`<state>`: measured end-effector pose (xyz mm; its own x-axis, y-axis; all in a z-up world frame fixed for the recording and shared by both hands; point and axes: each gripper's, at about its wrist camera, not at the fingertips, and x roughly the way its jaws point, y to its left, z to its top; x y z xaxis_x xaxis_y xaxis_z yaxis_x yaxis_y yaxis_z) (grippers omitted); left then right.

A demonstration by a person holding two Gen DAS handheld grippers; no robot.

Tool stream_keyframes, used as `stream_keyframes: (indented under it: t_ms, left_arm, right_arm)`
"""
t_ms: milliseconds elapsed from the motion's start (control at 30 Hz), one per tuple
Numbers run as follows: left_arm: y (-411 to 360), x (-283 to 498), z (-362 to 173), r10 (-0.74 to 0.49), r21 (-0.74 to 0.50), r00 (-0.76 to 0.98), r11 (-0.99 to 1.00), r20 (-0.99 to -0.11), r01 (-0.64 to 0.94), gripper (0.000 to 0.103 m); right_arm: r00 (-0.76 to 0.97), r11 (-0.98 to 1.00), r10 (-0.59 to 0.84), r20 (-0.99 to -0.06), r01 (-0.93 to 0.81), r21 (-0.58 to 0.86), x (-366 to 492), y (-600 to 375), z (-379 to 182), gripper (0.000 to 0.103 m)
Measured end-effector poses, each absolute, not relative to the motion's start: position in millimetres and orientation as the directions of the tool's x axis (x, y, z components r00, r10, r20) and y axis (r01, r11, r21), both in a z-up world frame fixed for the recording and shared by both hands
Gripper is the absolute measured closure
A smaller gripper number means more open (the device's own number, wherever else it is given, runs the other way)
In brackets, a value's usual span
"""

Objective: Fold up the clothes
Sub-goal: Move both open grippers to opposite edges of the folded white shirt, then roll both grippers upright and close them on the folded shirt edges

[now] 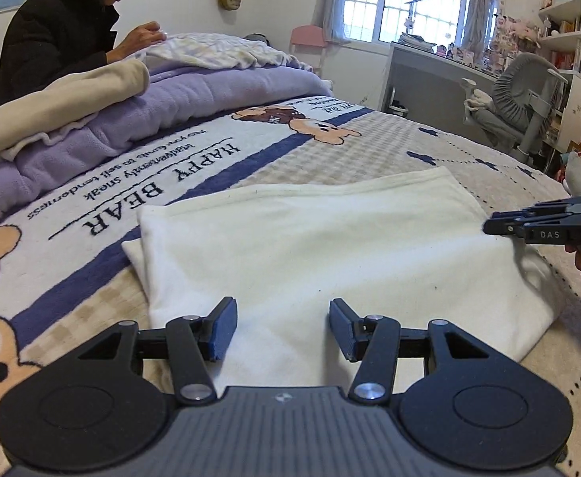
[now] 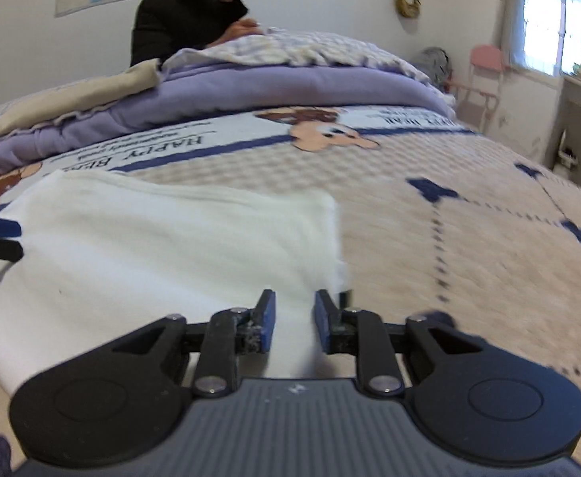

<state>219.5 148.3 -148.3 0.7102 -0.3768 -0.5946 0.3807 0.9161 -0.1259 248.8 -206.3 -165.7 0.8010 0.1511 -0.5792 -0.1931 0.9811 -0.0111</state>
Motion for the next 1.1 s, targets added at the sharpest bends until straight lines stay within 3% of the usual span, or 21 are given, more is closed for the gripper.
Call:
stream_keyframes:
  t_ms: [100,233,333,467,700,967,1100]
  left_arm:
    - [159.6,212.7,-137.1,-0.378,-0.181,0.704,0.923,-0.601,0.34,0.05]
    - [189.5,215.0,-130.7,-0.382,-0.32,0.667,0.921,-0.64,0.221,0.05]
    - [214.3,224.5,-137.5,-0.463,-0.493,0.578,0.862,-0.672,0.116,0.05]
    - [239.5,224.2,-147.4,-0.498,-0.596,0.539,0.803,-0.679,-0.009,0.049]
    - [268.2,214.9,-184.3,-0.657,-0.799,0.509,0.59,-0.557,-0.114,0.049]
    - [277.0,222.1,-197.3,-0.704,-0.868,0.533,0.478,-0.47,-0.133,0.049]
    - [272.8,235.4,-195.3,-0.693,-0.857,0.534,0.499,-0.485,-0.132,0.05]
  right_arm:
    - [0.79,0.988,0.145,-0.596,-0.147,0.045,238.7,-226.2,-156.6,0.064]
    - [0.723,0.959,0.251,-0.643,-0.095,0.267,231.5,-248.6,-149.3,0.063]
    - [0.673,0.909,0.323,-0.665,-0.025,0.415,226.6,-263.5,-153.0,0.062]
    - [0.623,0.84,0.404,-0.67,0.037,0.541,213.9,-273.0,-159.4,0.062]
    - [0.597,0.723,0.502,-0.625,0.105,0.682,185.2,-278.2,-179.0,0.063]
    - [0.614,0.566,0.594,-0.52,0.14,0.812,178.5,-280.0,-199.9,0.064]
    - [0.621,0.536,0.609,-0.493,0.136,0.833,185.2,-270.2,-202.2,0.065]
